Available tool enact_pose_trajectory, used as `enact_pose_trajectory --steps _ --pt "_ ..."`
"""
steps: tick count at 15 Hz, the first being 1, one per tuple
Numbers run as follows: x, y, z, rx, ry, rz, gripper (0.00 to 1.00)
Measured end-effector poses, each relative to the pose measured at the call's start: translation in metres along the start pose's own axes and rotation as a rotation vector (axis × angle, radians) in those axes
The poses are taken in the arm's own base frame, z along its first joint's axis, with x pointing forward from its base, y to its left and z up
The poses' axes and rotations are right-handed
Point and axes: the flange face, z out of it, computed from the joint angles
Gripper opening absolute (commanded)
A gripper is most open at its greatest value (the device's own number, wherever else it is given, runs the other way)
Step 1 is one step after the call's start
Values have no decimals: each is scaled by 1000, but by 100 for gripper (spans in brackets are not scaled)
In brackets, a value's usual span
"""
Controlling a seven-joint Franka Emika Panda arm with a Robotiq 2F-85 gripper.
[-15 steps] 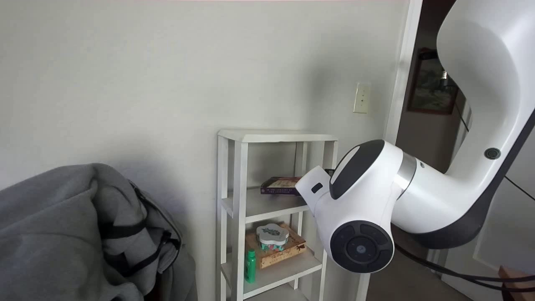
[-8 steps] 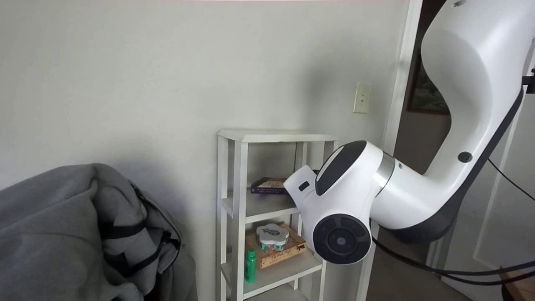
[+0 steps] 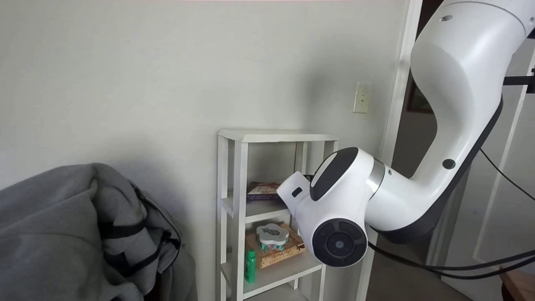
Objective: Move the book to the top second shelf
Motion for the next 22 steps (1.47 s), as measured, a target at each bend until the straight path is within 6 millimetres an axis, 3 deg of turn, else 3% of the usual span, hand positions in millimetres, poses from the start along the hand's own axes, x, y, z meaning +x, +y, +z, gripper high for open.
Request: enact_pose_trajectory --steps 1,2,9,14,22 --pt "1 -1 2 2 6 -3 52" --pt "1 -2 3 3 11 -6 53" --pt "3 0 0 36 25 -13 99" --pt "7 16 -16 180 51 10 100" --pt "-8 58 -39 608 -10 142 100"
